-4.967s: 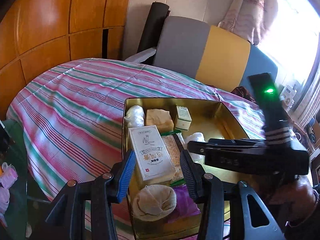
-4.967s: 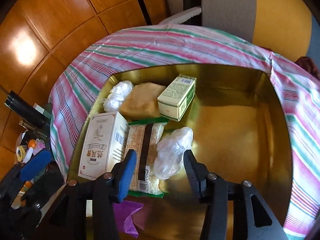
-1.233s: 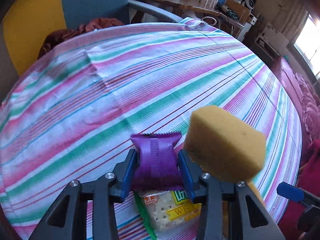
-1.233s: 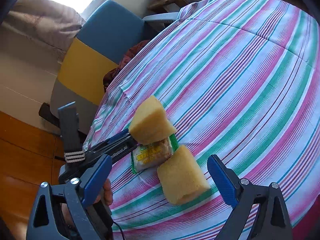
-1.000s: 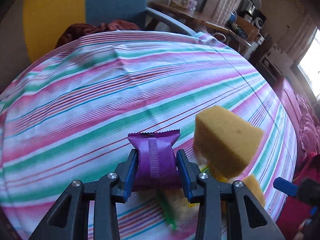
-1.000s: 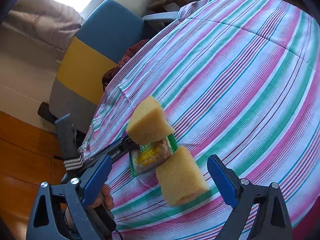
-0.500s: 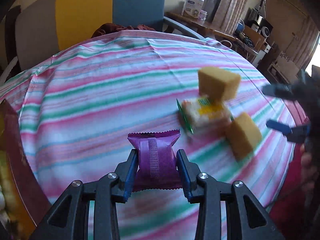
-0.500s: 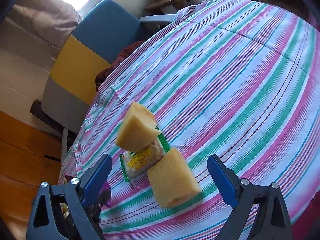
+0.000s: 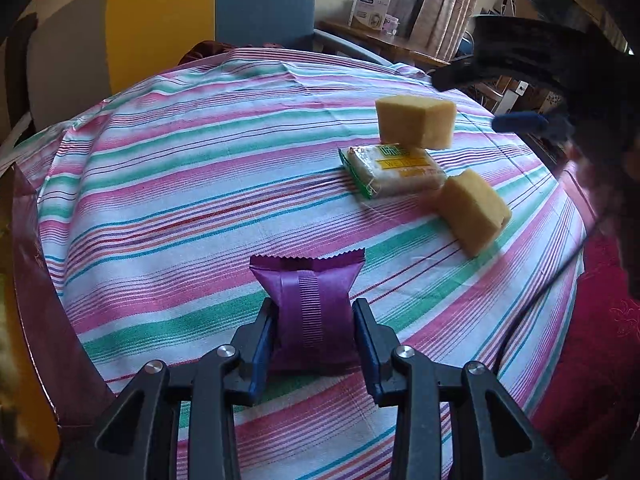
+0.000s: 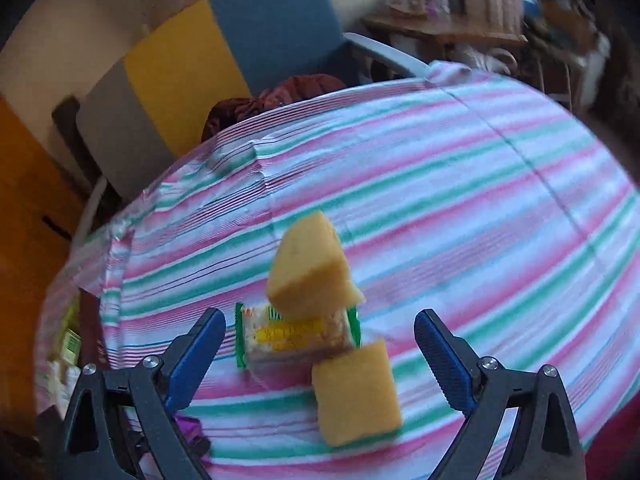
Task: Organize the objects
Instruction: 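Hold the purple packet with the left gripper while the right gripper grasps a yellow sponge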
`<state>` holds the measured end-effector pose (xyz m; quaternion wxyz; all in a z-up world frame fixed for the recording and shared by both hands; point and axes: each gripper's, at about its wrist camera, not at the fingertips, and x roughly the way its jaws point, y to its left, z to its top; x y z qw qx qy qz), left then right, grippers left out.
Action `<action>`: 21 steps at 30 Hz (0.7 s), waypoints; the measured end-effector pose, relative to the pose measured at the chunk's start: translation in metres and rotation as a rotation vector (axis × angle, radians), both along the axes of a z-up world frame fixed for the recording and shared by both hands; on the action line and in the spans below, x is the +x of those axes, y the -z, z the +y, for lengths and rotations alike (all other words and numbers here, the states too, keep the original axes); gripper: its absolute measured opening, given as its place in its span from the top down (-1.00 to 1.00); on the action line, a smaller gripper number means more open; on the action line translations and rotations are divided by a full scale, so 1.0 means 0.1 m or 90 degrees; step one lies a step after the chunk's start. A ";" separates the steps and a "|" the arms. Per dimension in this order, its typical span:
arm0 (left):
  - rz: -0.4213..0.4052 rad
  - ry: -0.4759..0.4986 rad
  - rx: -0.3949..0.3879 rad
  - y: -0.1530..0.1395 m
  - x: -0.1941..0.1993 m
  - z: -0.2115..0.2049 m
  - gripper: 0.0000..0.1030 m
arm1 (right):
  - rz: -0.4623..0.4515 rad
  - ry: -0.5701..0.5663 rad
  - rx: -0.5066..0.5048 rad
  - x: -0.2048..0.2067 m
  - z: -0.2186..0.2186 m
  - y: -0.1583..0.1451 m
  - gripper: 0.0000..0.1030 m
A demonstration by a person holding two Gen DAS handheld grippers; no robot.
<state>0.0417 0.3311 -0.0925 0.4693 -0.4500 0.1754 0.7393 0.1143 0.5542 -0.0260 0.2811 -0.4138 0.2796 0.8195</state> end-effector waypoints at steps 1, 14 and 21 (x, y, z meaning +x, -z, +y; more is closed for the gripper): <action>-0.002 -0.001 0.001 0.01 -0.01 0.01 0.28 | -0.025 -0.019 0.010 -0.11 0.03 0.01 -0.87; -0.007 -0.006 0.019 0.03 -0.02 0.00 0.27 | -0.119 -0.086 0.011 -0.48 0.13 0.34 0.09; -0.008 -0.015 0.024 0.02 -0.03 -0.02 0.29 | 0.009 -0.156 -0.022 -0.31 -0.33 0.13 0.08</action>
